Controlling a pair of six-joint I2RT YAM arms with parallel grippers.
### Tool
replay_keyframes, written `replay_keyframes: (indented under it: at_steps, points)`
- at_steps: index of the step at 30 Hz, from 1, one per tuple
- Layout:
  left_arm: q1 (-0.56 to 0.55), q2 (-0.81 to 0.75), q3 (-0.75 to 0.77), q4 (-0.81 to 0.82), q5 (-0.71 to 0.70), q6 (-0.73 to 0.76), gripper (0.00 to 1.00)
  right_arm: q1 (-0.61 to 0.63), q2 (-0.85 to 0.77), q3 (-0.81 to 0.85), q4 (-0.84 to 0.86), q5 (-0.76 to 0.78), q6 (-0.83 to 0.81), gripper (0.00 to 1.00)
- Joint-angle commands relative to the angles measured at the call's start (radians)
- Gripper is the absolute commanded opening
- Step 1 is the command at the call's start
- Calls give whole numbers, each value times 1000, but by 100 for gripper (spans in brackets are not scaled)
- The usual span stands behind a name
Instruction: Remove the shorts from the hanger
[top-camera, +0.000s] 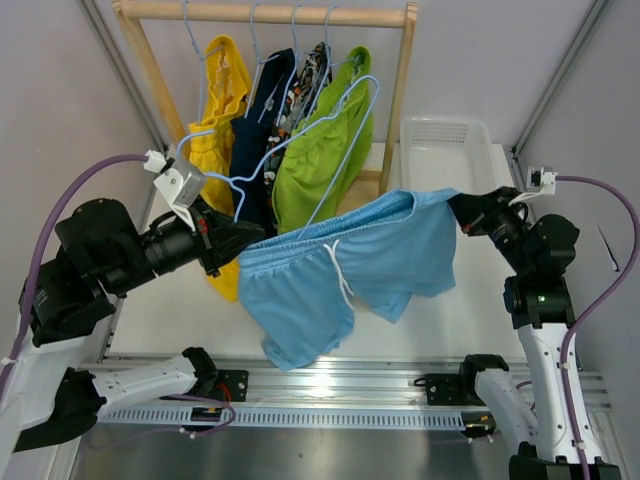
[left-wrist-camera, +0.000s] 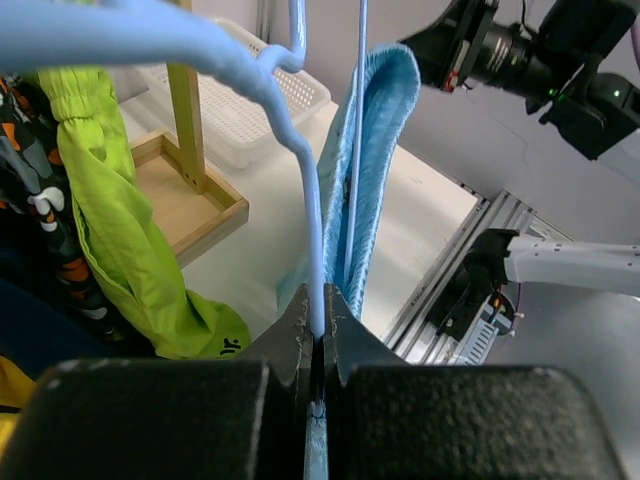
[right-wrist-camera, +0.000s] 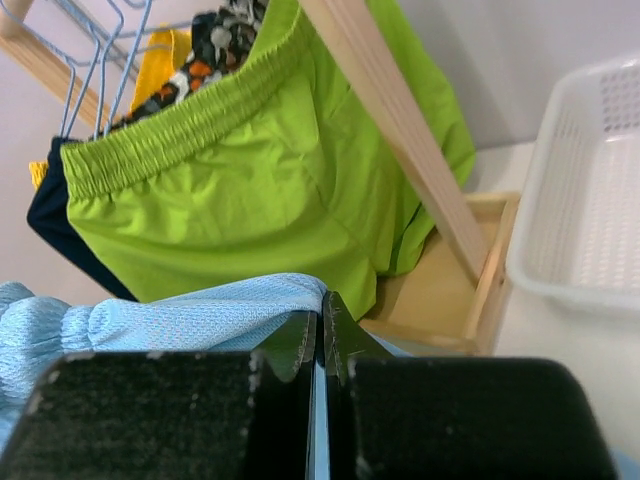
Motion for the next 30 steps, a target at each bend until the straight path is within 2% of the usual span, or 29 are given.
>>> replay_keyframes:
  at_steps: [1,3,6,7,9,11,13,17,18,20,21,22,24,25,26,29,30]
  points:
    - [-4,-5,22,71,-28,-2,0,37,-36,-45,62,39,19,0]
    - [-4,21,5,117,-18,-7,0,106,-54,-63,80,-4,-28,0]
    - [-4,77,-33,249,-57,-7,0,301,-31,-27,70,-17,-123,0]
    - [-3,97,-41,281,-65,-4,0,420,-21,-4,28,8,-148,0]
    - [-4,155,-38,346,-102,3,0,526,28,70,-13,48,-199,0]
    - [-4,260,14,331,-132,3,0,635,53,119,-64,136,-250,0]
    - [-7,358,77,267,-228,-16,0,660,68,191,-102,257,-283,0]
    - [-22,415,100,89,-370,-39,0,622,133,403,-182,471,-383,0]
    - [-29,416,85,55,-381,-43,0,567,166,465,-199,476,-398,0]
    - [-56,410,47,-31,-410,-65,0,483,297,685,-249,403,-409,0]
    - [-68,406,7,-49,-424,-77,0,380,346,763,-260,366,-400,0]
    - [-79,397,-37,-68,-433,-101,0,332,448,915,-271,335,-389,0]
    - [-102,352,-117,-60,-435,-126,0,202,560,1076,-277,267,-354,0]
    - [-102,329,-194,-36,-427,-152,0,170,622,1254,-286,243,-342,0]
    - [-104,311,-214,-24,-419,-161,0,142,753,1358,-295,224,-333,0]
    - [-104,271,-274,-5,-404,-178,0,39,999,1687,-265,186,-255,0]
    - [-104,272,-279,-4,-410,-181,0,22,1038,1711,-219,155,-166,0]
